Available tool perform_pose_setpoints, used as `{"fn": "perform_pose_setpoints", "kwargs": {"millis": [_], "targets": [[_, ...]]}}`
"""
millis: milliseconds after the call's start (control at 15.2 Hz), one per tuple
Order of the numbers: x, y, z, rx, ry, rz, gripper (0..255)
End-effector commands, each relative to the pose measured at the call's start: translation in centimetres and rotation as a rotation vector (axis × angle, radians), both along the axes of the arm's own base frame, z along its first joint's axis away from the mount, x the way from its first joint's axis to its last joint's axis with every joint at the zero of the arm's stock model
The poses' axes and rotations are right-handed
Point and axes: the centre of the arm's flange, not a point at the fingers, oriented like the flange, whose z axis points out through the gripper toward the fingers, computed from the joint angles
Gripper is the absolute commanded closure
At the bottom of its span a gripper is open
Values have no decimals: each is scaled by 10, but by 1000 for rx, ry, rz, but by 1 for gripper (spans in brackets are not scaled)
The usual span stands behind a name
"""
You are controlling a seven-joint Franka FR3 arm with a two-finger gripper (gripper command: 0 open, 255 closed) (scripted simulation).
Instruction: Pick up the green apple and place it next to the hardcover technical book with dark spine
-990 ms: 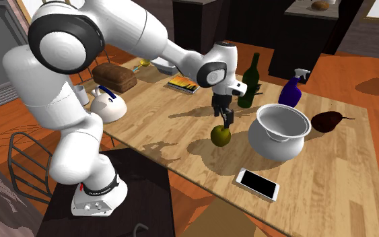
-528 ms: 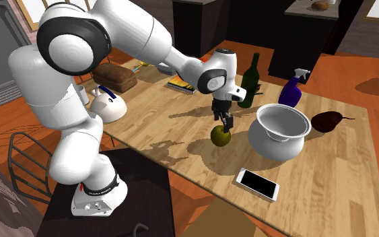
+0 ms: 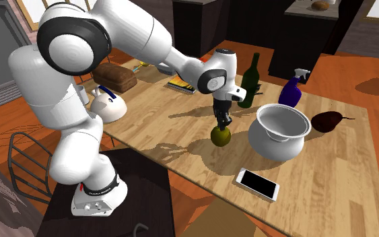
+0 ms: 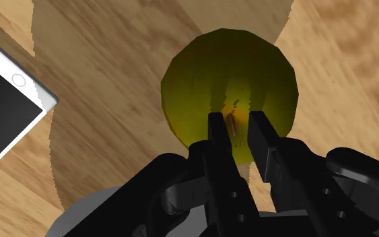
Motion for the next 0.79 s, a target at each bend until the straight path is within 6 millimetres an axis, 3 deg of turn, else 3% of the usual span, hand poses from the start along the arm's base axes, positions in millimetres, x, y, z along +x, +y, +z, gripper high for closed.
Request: {"fn": "perform_pose_setpoints", "kwargs": {"millis": [0,396,726], "targets": [[0,0,0,0,0,0,255],[0,0,0,0,0,0,255],[0,0,26,0,0,0,255]]}}
